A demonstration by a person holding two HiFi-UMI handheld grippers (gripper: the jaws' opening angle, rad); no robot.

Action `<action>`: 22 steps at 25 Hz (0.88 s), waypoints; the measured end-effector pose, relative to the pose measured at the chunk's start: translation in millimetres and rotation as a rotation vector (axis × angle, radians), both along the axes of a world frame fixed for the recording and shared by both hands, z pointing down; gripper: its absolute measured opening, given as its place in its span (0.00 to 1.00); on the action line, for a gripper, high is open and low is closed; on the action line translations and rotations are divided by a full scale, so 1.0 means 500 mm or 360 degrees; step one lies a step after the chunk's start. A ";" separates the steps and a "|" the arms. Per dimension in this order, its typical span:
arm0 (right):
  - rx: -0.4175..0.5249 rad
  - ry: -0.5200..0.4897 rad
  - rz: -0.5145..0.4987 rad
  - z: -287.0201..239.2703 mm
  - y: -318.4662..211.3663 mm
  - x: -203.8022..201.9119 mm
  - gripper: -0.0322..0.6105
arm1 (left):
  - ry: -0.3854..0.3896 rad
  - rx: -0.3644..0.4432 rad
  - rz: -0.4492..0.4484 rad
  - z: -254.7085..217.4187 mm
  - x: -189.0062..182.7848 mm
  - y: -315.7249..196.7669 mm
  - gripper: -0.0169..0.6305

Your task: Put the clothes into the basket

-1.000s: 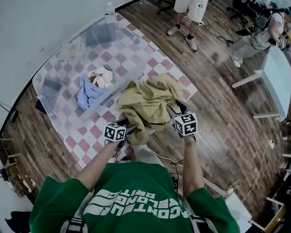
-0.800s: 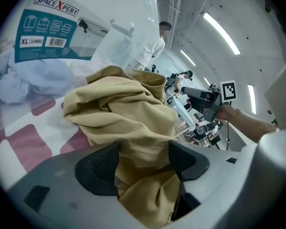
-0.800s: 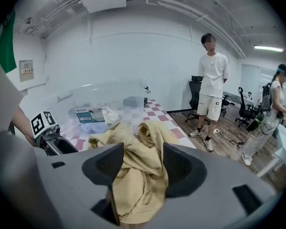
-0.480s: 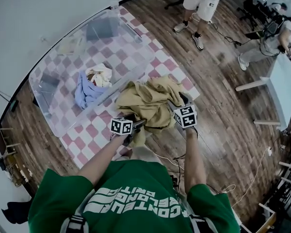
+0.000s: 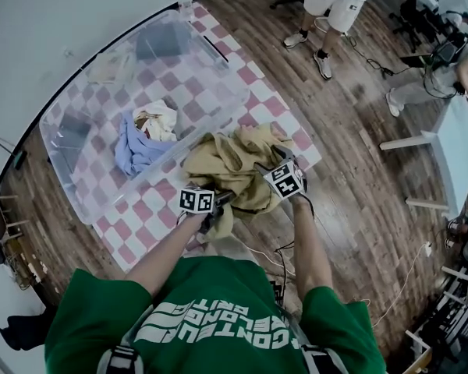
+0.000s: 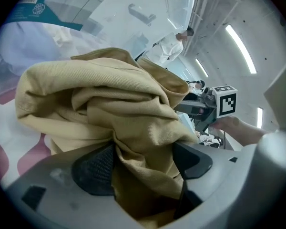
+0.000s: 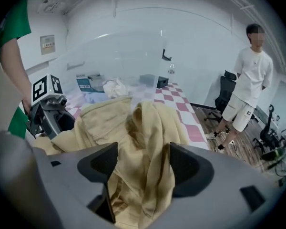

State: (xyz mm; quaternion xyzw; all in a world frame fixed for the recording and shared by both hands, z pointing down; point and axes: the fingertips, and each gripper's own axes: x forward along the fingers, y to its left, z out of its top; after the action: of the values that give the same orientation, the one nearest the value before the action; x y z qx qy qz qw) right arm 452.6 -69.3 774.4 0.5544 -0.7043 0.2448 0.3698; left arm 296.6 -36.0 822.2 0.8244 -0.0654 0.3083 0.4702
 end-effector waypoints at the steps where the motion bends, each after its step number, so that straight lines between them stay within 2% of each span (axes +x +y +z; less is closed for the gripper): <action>1: -0.0027 -0.0007 -0.0022 0.015 -0.003 -0.001 0.56 | -0.0014 -0.0010 -0.0002 0.002 0.004 -0.001 0.58; 5: -0.0172 -0.0089 -0.0075 0.078 -0.007 -0.017 0.56 | -0.0061 -0.0060 0.0005 0.014 0.013 -0.008 0.58; 9: -0.0285 -0.0267 -0.0020 0.127 -0.005 -0.039 0.56 | -0.0054 -0.0103 -0.0013 0.020 0.024 -0.012 0.57; 13: -0.0371 -0.0455 0.0049 0.142 0.001 -0.056 0.44 | -0.0049 -0.0121 -0.0028 0.025 0.030 -0.014 0.55; 17: -0.0424 -0.0490 -0.0001 0.143 0.001 -0.096 0.19 | -0.0049 -0.0109 -0.0029 0.024 0.038 -0.018 0.52; 22: -0.0405 -0.0500 0.0052 0.140 -0.001 -0.107 0.13 | 0.0019 -0.0093 0.0013 0.013 0.061 -0.017 0.48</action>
State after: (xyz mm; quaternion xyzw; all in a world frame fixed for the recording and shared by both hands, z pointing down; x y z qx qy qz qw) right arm 398.9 -69.7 844.4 0.4696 -0.7076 0.4212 0.3186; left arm 327.2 -44.7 828.9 0.8124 -0.0501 0.3069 0.4932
